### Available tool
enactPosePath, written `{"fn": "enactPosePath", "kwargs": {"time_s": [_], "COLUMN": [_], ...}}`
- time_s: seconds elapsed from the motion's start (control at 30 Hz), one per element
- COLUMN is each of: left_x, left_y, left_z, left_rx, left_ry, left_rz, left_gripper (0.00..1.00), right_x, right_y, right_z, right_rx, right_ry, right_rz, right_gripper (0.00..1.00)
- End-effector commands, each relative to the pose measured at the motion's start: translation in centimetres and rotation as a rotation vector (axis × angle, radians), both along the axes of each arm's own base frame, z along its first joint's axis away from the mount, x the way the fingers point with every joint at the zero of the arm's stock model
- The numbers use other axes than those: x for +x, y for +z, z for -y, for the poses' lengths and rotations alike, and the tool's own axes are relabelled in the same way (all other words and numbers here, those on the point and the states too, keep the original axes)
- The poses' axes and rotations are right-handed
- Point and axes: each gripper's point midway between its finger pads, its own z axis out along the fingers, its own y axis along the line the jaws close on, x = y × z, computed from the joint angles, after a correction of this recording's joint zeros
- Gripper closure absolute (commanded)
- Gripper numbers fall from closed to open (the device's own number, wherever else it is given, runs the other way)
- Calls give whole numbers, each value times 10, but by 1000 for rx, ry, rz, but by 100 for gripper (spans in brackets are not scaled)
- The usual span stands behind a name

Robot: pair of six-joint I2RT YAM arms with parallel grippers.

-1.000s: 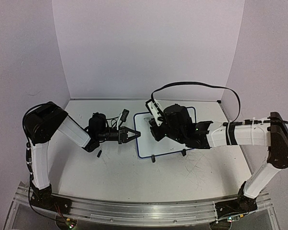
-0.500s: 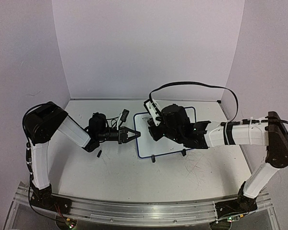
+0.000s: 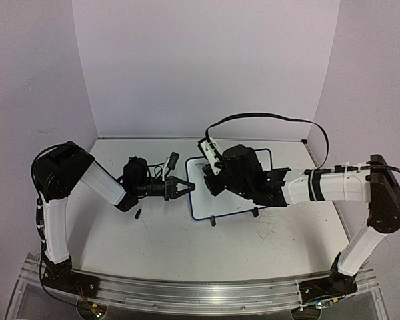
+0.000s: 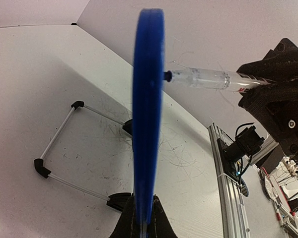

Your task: Write a sentence on the whiteboard

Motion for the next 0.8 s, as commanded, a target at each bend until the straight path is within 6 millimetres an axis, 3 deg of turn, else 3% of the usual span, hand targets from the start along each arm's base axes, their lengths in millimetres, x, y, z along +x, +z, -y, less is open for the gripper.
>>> {"fn": "enactPosePath", "kwargs": {"time_s": [0.0, 0.77], "left_x": [-9, -9], "left_y": [13, 12], "left_z": [3, 1], "left_rx": [-8, -5], "left_ry": [-23, -18], "left_rz": [33, 34], "left_gripper": [100, 100], "right_x": [5, -1], "right_y": [10, -2], "right_z": [-11, -10], "right_rx": [48, 33], "right_ry": [0, 23], "right_rz": [8, -32], "right_gripper": [100, 100]}}
